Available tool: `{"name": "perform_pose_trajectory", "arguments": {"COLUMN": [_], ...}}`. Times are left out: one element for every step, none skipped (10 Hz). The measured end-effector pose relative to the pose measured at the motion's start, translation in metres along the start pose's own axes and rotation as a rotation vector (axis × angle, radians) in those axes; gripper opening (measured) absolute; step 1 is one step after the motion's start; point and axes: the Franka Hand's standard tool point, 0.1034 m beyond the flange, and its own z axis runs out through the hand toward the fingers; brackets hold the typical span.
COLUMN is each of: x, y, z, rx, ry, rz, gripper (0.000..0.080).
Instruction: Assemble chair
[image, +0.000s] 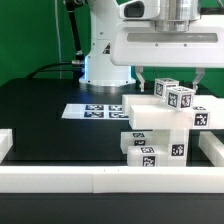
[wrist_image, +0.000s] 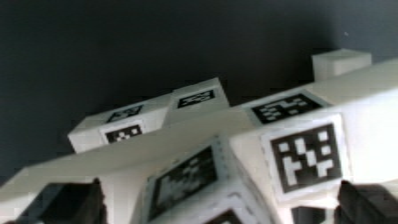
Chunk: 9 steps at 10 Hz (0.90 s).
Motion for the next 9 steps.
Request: {"name": "perform_pose_trajectory", "arguments": {"x": [0.0, 0.0005, 0.0008, 0.0008, 0.0007, 0.0007, 0.0007, 0.0007, 0.0007], "y": [0.0001, 0.0021, 0.0031, 0.0031, 0.0032, 0.0033, 0.0034, 0.0034, 0.0035], "z": [0.0, -0.0001, -0.0001, -0.0001, 0.0001, 0.0001, 0.0002, 0.0003, 0.0003], "rx": [0.0, -0.007, -0.009, -0.009, -0.009, -0.009, -0.009, -0.009, -0.009], "ry": [0.0, 0.0, 0.0, 0.0, -0.001, -0.001, -0.001, -0.001, -0.001], "rz": [-0.031, -0.139, -0.173, -0.171, -0.171, -0.17, -0.169, -0.136, -0.136], "gripper": [0.0649, 0.0649, 0.0649, 0.0623, 0.0623, 0.0445, 0.0267, 0.027, 0.027]}}
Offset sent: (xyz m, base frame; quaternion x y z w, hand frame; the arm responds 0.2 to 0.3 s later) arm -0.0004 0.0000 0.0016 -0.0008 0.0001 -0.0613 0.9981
